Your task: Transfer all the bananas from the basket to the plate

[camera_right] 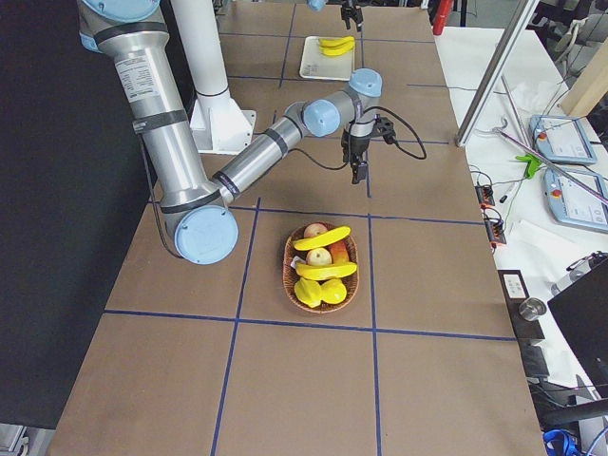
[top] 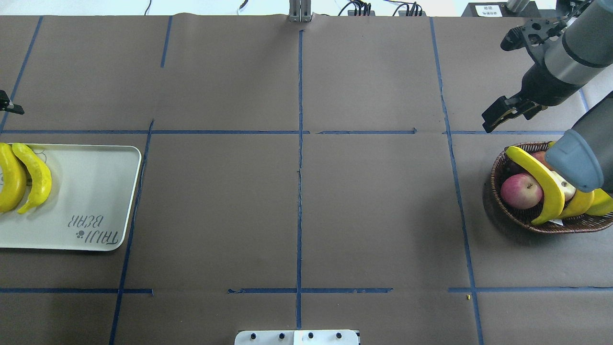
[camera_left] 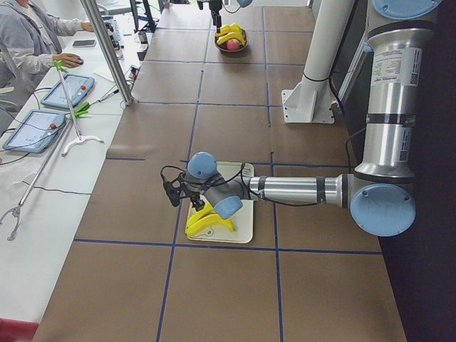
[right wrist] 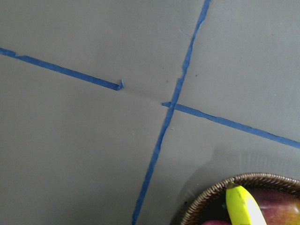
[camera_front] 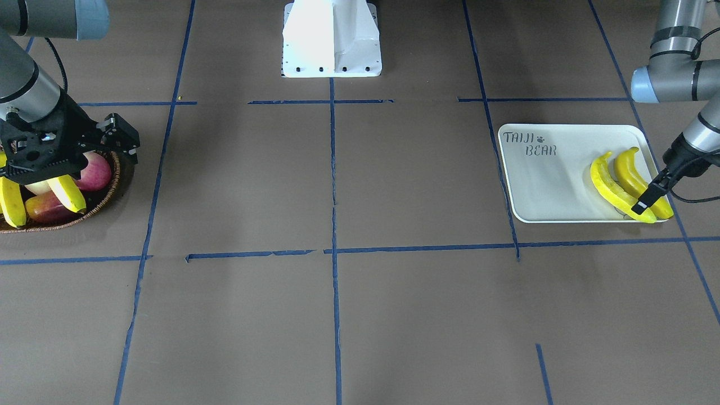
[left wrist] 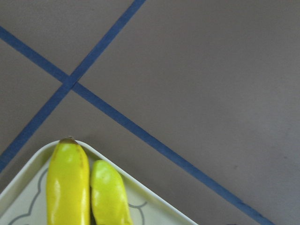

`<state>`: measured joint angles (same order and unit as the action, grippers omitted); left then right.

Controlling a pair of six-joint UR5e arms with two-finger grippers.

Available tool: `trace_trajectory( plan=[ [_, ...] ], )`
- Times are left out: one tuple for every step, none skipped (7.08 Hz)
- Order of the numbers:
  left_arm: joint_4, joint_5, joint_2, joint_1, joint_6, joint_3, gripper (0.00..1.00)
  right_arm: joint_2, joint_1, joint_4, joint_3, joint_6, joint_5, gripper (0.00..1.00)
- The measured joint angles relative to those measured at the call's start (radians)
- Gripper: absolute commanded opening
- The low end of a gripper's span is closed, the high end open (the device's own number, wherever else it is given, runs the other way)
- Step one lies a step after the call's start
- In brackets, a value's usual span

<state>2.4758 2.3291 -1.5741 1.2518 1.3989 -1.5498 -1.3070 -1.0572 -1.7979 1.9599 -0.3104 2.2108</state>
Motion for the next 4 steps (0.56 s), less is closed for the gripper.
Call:
trace_trajectory(
  plan=[
    [0.002,0.015,-0.001,0.009,0.0,-0.049,1.0,-0.054,-0.034,0.003,0.0,0.1,-0.004,1.0],
    [0.003,0.022,-0.001,0.01,-0.001,-0.08,1.0,-0.113,-0.068,0.011,0.001,0.188,-0.004,0.99],
    [0.004,0.026,-0.002,0.008,-0.001,-0.096,1.0,-0.17,-0.089,0.036,0.003,0.235,-0.003,0.99],
    [0.004,0.028,-0.002,0.006,0.0,-0.104,1.0,-0.222,-0.097,0.087,0.007,0.22,-0.002,0.99]
  ],
)
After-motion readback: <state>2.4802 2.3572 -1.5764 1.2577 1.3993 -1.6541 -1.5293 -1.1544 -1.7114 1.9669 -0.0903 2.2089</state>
